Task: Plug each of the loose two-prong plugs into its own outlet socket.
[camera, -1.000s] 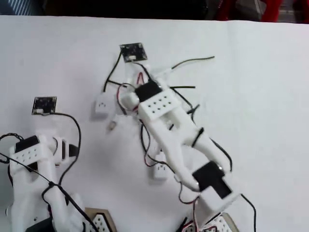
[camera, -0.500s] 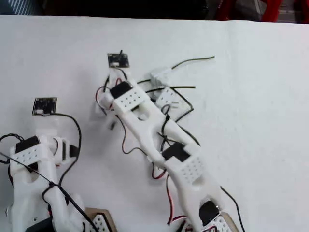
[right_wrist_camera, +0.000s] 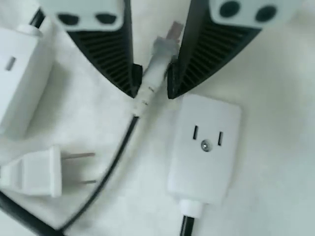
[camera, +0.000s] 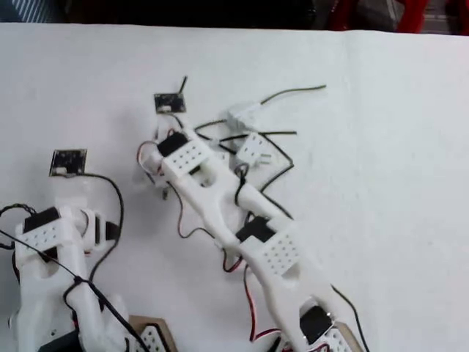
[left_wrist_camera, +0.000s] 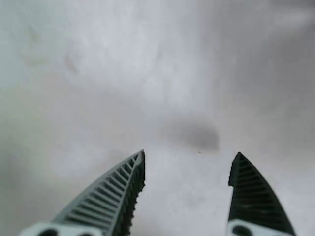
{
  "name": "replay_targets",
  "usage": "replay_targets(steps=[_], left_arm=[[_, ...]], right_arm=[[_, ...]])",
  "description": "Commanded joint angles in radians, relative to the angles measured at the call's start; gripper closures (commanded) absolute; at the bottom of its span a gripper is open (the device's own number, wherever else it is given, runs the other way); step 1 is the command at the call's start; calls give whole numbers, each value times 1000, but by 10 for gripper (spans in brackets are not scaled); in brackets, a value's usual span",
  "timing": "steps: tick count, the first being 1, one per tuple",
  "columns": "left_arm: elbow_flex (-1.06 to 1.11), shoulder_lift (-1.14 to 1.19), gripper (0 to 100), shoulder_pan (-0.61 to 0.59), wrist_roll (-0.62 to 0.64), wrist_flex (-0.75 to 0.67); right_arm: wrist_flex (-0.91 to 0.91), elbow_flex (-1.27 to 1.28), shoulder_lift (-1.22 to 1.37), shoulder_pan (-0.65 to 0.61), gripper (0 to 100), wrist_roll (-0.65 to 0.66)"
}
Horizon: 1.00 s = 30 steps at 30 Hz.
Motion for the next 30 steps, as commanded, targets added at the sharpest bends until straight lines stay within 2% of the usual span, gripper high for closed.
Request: replay_targets(steps=[1,9,14,18,20,30], left_arm=[[-3,-39,725,-8,5,-15],[-3,-39,725,-8,2,-15],[-3,-39,725,-8,2,-15],[-3,-39,725,-8,2,-15],[-3,-39,725,-8,2,-15],[-3,-39,725,-8,2,-15]], right_arm=[[39,-40,-27,-13,936,-8],[125,-43,-28,-13,937,5],[200,-55,-28,-16,926,109],[328,-110,-24,-18,836,135],[367,-133,-19,-18,823,135],[341,-137,-2,-19,858,135]])
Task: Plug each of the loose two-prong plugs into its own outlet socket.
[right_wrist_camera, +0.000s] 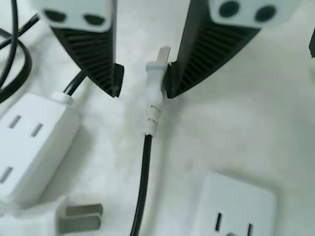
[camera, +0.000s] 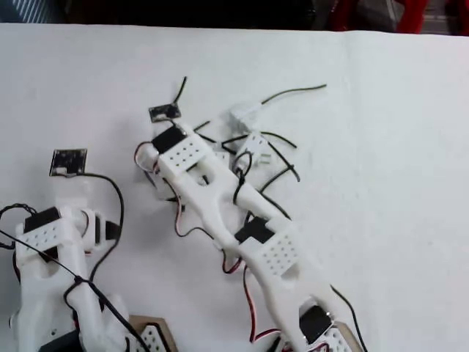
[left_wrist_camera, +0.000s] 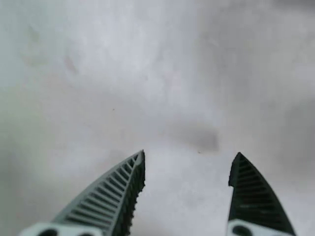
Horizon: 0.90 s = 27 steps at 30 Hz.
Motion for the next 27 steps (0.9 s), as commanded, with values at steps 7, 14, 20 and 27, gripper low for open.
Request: replay_targets(steps=[7,14,20,27], left_arm=[[-2,-39,725,-8,0,-15],[-2,-39,725,-8,0,-15],[-2,-39,725,-8,0,-15],[-2,-39,725,-8,0,-17]], right_arm=[[-24,-46,58,-25,858,6],[-19,-44,19,-25,858,3],[-25,-44,8,-27,901,8],[-27,-44,5,-28,914,9]])
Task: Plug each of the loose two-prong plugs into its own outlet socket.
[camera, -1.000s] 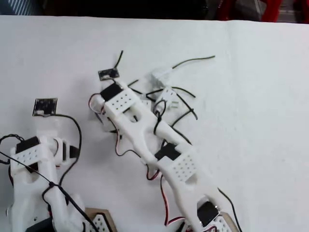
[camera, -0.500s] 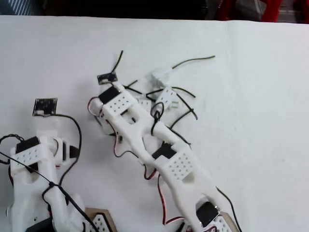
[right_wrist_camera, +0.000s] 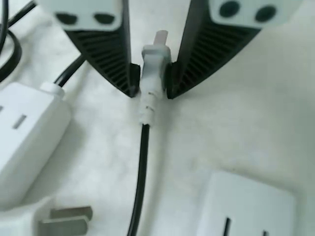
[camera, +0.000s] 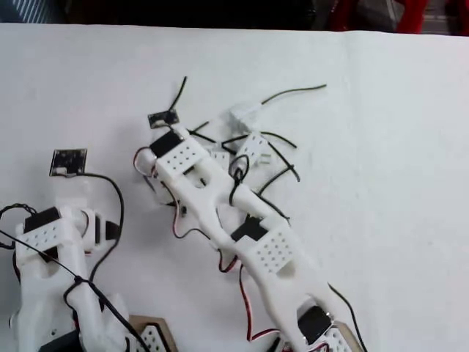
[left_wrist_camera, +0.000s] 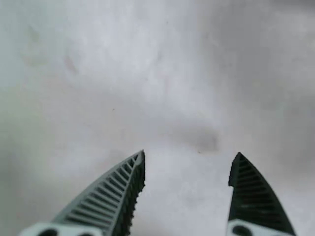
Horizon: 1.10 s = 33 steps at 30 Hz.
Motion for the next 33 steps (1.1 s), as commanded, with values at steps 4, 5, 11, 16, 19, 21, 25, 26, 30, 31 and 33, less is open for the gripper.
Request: replay_targets(steps=[4,5,11,16,19,21,25,26,30,31,33], left_arm=[[-2,-39,725,-8,0,-17],[-2,-39,725,-8,0,-17],[-2,-39,725,-8,0,-17],[-3,-39,725,-8,0,-17],[-3,-39,725,-8,0,-17],[-3,-39,725,-8,0,-17],[-3,-39,725,-8,0,-17],[-3,-39,725,-8,0,-17],[-3,-39,725,-8,0,-17],[-3,-39,725,-8,0,-17],[-2,-39,725,-8,0,-17]], right_arm=[[-4,-31,-61,-31,911,9],[-4,-31,-61,-35,910,9],[27,-32,-62,-42,851,9],[50,-72,-76,-42,874,9],[59,-91,-76,-44,878,9],[54,-89,-74,-44,878,9],[53,-89,-74,-42,879,9],[53,-89,-73,-41,879,9],[53,-97,-56,-39,879,9],[51,-97,-50,-39,879,9],[44,-97,-36,-39,879,9]])
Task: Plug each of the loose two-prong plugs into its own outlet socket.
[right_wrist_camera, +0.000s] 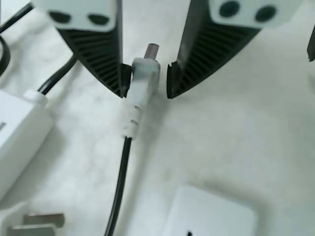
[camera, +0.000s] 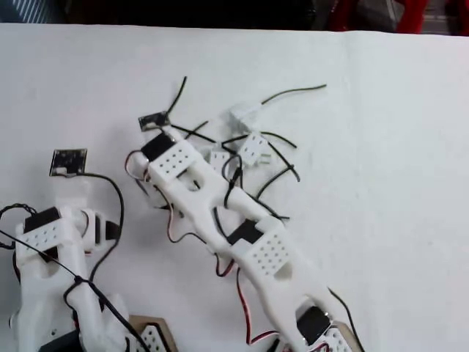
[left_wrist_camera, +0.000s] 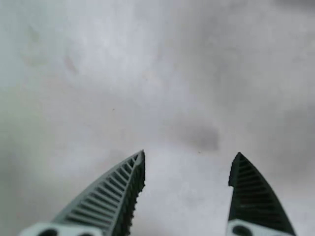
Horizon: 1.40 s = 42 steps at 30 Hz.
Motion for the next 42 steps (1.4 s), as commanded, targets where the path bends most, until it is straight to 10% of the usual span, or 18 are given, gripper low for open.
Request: replay_targets(steps=[1,26,42], left_arm=[[-2,-39,725,-8,0,-17],[0,-39,725,-8,0,-37],[-63,-39,722,99,8,-31]], right_arm=[[-4,-46,-35,-2,879,9],[182,-28,-367,-10,981,95],[-87,735,-1124,-38,981,224]])
